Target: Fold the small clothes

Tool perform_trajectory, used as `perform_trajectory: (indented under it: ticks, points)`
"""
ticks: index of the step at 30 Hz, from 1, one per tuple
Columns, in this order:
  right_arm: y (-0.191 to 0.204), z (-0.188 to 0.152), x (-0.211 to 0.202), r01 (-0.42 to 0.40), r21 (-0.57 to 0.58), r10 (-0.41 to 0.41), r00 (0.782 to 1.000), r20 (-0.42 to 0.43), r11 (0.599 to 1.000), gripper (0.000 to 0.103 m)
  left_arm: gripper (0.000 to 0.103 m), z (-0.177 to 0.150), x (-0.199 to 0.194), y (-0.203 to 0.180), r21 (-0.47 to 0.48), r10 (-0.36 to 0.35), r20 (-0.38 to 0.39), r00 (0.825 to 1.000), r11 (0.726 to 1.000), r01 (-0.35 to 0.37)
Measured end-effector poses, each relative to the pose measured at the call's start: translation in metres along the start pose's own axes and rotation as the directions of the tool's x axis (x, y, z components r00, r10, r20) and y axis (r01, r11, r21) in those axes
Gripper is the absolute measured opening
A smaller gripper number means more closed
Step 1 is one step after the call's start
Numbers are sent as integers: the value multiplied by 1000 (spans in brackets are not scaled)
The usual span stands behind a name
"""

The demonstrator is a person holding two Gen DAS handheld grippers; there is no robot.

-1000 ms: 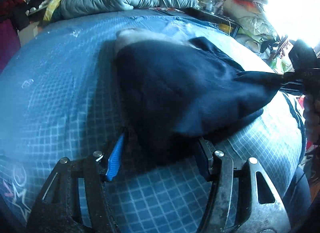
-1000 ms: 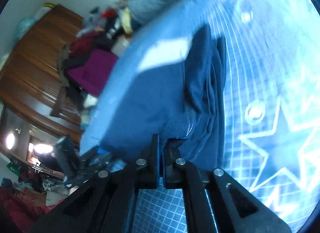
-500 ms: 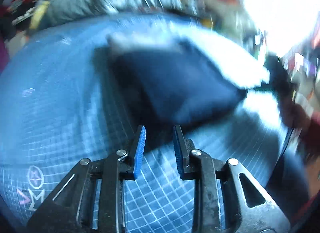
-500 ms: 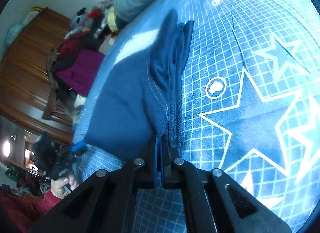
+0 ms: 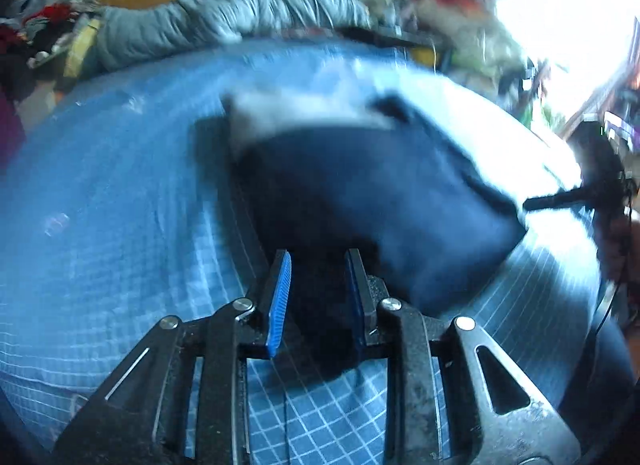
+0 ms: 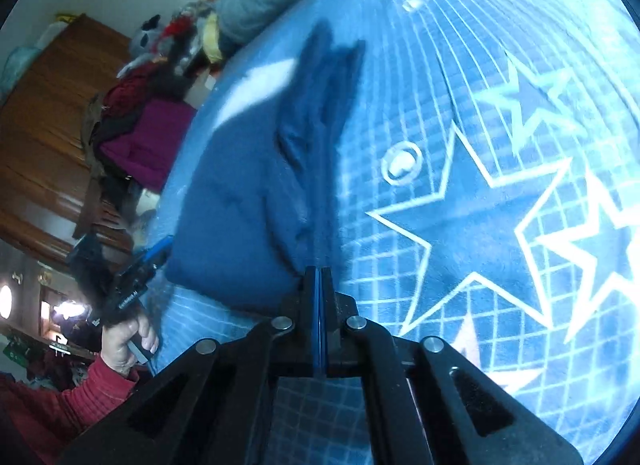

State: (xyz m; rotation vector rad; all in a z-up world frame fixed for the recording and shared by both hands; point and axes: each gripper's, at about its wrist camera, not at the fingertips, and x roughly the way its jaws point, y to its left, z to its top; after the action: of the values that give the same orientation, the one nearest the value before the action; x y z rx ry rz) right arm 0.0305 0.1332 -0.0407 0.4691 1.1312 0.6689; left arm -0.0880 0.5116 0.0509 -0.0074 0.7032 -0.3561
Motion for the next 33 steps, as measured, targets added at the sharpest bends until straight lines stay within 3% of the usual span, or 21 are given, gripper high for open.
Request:
perform_trajectory:
  ticks: [4, 7, 8, 9, 11, 14, 16, 17, 19, 21, 23, 24, 25, 26, 29, 31, 33]
  points:
    - [43, 26, -15, -26, -132, 37, 996, 82, 991, 10, 36, 32, 11, -3, 44, -12, 67, 998, 999, 9]
    - [65, 59, 25, 8, -246, 9, 998, 68, 969, 10, 38, 35, 69, 5, 79, -18, -49, 999, 997, 22]
    - [63, 67, 44, 34, -267, -22, 999, 46, 963, 10, 43, 28, 92, 4, 109, 7, -112, 994, 994, 5]
    - [58, 74, 63, 68, -274, -65, 998, 23, 959, 10, 43, 20, 104, 3, 130, 11, -102, 995, 992, 2]
    - [39, 84, 92, 92, -241, -102, 994, -30, 966, 0, 43, 25, 98, 8, 113, -3, -93, 996, 994, 14]
    - [31, 90, 93, 79, -231, -90, 995, -35, 970, 0, 43, 36, 66, 8, 78, -41, -63, 997, 996, 46]
    - [40, 96, 85, 76, -267, -85, 996, -21, 961, 14, 43, 35, 48, 5, 81, -53, -29, 998, 995, 55]
    - [44, 102, 83, 77, -288, -82, 997, -7, 954, 16, 43, 31, 52, -2, 80, -68, -34, 997, 994, 70]
    - [49, 118, 85, 88, -304, -86, 996, 20, 949, 23, 44, 16, 56, -14, 121, -86, -74, 994, 988, 94]
    - [44, 138, 96, 113, -293, -109, 994, 30, 949, 23, 45, -10, 59, -25, 182, -48, -122, 991, 981, 70]
    - [27, 161, 115, 152, -249, -156, 988, 7, 956, 16, 47, -18, 49, -25, 179, -48, -108, 993, 982, 67]
    - [21, 172, 121, 158, -226, -163, 987, -5, 961, 4, 47, -13, 49, -25, 166, -61, -118, 991, 983, 80]
    - [15, 181, 123, 169, -208, -174, 985, -4, 963, 1, 47, -13, 43, -24, 157, -72, -119, 990, 983, 91]
    - [16, 190, 124, 196, -210, -198, 980, 13, 958, 2, 47, -14, 38, -23, 149, -77, -119, 990, 984, 94]
    - [32, 215, 119, 241, -253, -227, 970, 84, 937, 23, 50, -17, 30, -18, 96, -104, -111, 988, 989, 115]
    - [42, 229, 117, 246, -264, -218, 967, 132, 933, 48, 54, -19, 28, -16, 71, -97, -109, 989, 992, 105]
    - [46, 238, 135, 256, -278, -237, 966, 101, 926, 56, 62, -24, 29, -12, 26, -73, -123, 990, 997, 77]
